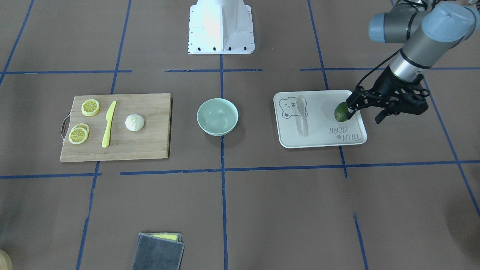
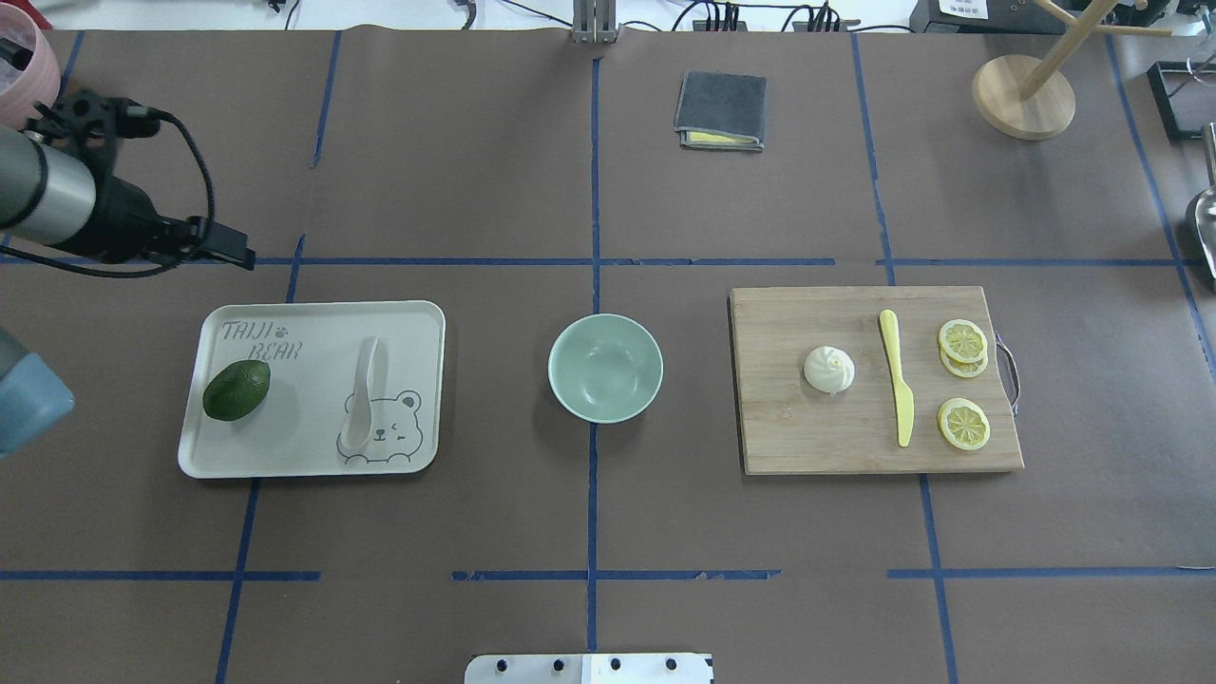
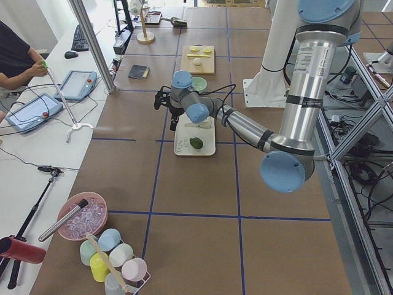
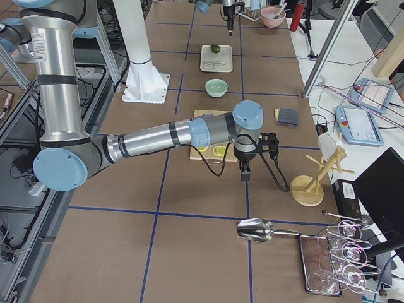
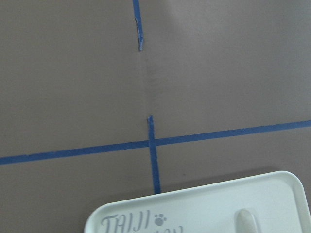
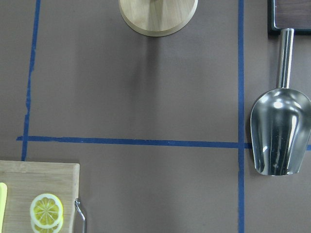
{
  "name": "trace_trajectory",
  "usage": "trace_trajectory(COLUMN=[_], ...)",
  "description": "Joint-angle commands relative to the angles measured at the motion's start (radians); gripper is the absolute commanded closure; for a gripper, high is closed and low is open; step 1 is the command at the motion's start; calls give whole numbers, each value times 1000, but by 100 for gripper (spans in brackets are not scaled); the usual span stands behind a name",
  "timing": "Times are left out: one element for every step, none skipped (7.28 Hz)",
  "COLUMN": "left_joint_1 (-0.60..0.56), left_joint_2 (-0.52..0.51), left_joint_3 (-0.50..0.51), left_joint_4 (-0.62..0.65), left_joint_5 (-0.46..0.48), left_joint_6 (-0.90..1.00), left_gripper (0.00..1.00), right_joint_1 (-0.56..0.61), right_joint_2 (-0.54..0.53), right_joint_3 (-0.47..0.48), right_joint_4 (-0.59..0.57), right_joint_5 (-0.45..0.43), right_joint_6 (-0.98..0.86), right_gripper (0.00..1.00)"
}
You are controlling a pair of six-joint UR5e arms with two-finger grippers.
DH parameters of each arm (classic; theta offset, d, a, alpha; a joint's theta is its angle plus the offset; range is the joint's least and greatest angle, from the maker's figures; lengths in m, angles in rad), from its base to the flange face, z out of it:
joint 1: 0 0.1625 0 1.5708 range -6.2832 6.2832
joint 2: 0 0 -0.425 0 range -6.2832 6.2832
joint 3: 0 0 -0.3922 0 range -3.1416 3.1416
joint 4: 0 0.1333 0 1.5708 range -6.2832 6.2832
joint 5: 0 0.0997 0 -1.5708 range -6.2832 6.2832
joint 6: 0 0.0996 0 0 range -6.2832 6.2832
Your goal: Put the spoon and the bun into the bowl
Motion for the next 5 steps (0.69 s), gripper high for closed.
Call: trace_trajectory(left_joint_1=[159, 196, 231, 260, 287], left_joint_2=[-66, -80, -85, -101, -129], left_joint_3=[33, 57, 67, 100, 131], left_joint_4=[1, -1, -1, -1, -1], left_joint_5=[137, 169, 197, 226, 236], left_joint_6=[-161, -211, -229, -245, -265], left_gripper=[4, 8, 11, 15, 19], right_joint_1=[-16, -31, -56, -74, -79], right_joint_2=[-6, -4, -4, -2, -1], right_joint_3=[50, 64, 79, 87, 96], right_joint_4=[-2, 0, 0, 2, 0], right_joint_5=[27, 43, 41, 41, 41], right_joint_6=[78, 122, 145, 175, 178], right_gripper=[0, 0, 0, 0, 0])
